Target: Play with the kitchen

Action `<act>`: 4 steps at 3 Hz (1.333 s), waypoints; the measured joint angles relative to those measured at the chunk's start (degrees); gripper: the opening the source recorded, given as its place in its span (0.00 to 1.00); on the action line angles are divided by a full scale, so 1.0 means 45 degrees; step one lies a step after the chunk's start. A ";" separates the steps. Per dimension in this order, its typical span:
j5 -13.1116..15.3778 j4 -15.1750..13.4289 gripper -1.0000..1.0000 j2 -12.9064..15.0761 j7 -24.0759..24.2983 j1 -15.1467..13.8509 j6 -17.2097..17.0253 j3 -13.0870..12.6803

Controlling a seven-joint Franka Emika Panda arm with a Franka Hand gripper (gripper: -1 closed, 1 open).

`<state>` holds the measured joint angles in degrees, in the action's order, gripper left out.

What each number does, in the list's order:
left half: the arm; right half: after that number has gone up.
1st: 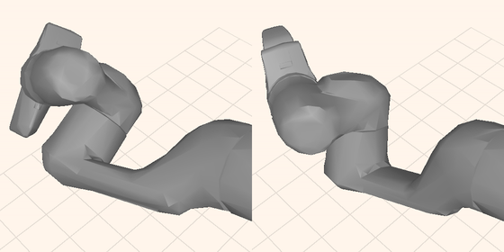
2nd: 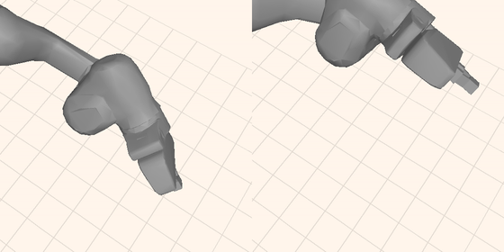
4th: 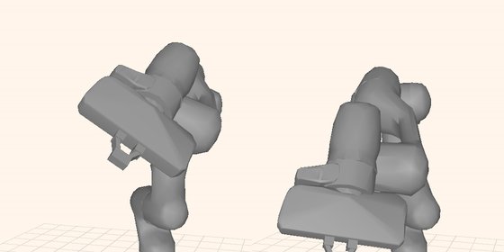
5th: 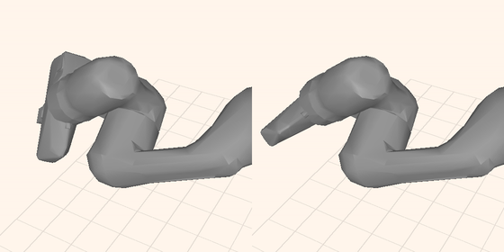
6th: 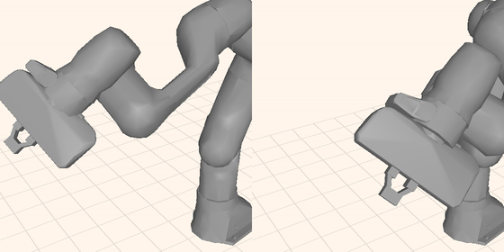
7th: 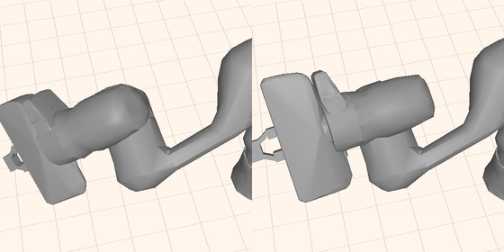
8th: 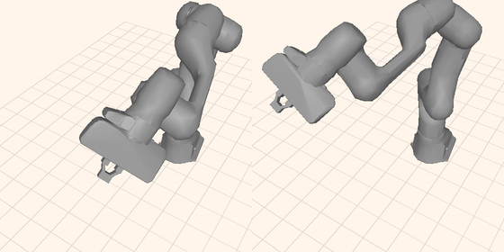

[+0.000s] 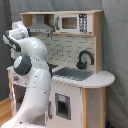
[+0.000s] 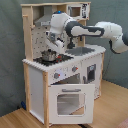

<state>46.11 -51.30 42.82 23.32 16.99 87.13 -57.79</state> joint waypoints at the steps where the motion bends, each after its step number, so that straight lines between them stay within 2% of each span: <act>1: 0.0428 0.0269 1.00 -0.0666 -0.0065 0.0382 -0.0919 -0.0007; 2: 0.0979 0.0260 1.00 -0.1270 -0.0214 0.0639 -0.1913 -0.0064; 4: 0.2730 0.0203 1.00 -0.2019 -0.0449 0.1461 -0.3839 -0.0123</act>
<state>58.40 -50.38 33.73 21.30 23.56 69.86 -58.35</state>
